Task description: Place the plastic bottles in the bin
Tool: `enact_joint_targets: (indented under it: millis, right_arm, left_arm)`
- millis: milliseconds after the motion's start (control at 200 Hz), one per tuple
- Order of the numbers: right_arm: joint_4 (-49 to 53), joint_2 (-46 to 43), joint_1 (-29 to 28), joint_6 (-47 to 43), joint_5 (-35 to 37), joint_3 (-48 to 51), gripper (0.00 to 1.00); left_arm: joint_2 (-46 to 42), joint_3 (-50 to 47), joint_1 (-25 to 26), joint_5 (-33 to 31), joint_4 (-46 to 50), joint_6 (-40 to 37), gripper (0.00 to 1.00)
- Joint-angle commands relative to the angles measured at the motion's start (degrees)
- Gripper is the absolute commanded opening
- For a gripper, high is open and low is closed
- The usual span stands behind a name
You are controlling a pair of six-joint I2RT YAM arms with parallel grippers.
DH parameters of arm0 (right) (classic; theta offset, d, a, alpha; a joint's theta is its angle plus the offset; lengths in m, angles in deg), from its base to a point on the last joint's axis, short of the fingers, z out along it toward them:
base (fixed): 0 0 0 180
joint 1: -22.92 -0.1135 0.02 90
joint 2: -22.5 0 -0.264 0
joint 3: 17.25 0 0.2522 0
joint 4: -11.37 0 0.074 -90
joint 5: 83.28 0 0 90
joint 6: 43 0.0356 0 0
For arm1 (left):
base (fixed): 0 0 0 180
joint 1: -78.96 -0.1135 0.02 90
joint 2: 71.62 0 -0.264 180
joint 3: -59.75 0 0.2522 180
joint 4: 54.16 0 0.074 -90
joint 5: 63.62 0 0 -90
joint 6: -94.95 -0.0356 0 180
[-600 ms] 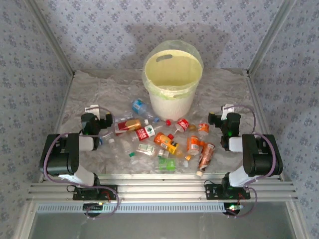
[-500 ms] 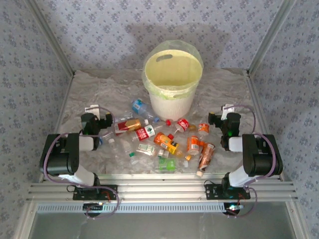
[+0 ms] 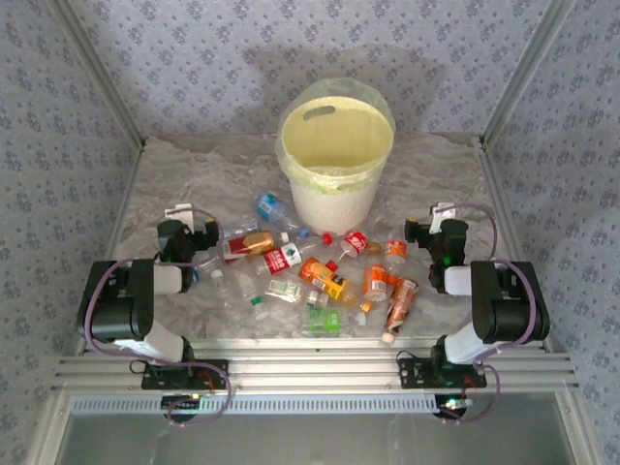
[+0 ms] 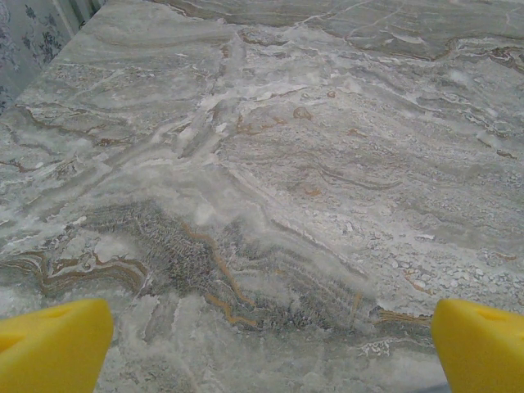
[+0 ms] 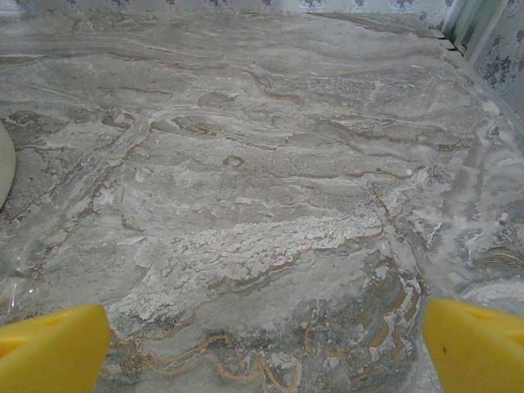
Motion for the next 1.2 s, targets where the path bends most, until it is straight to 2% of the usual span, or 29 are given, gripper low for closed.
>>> enact_joint_targets:
  millis: [0,490,600,725,800,959,1134,1194]
  right_arm:
    - [0.31,0.31,-0.18,0.9,0.89,-0.61,1.0]
    - [-0.06,0.16,-0.2,0.9,0.87,-0.43,1.0]
    - [3.73,-2.52,-0.2,1.25,1.68,-1.59,1.0]
    - [10.97,-7.12,-0.2,1.69,3.21,-3.53,1.0]
    - [19.44,-11.3,-0.33,2.98,4.47,-6.47,1.0]
    - [35.78,-20.16,-0.73,6.8,4.48,-13.1,1.0]
    - [55.83,-27.96,-1.75,18.43,6.76,-19.91,1.0]
    - [63.89,-29.75,-3.19,23.38,10.29,-22.08,1.0]
  left_arm:
    - [-0.24,1.02,0.0,0.59,-0.5,0.19,1.0]
    - [-0.53,1.37,0.0,0.76,0.31,0.1,1.0]
    - [-2.6,2.11,0.0,0.59,3.14,0.28,1.0]
    - [-7.62,4.35,0.08,-0.72,11.45,0.5,1.0]
    - [-10.38,8.13,1.06,-2.63,19.68,0.65,1.0]
    - [-15.48,14.25,4.15,-2.46,29.76,6.56,1.0]
    - [-20.49,23.93,10.83,0.81,46.06,12.08,1.0]
    - [-21.76,26.79,13.16,3.06,50.83,14.13,1.0]
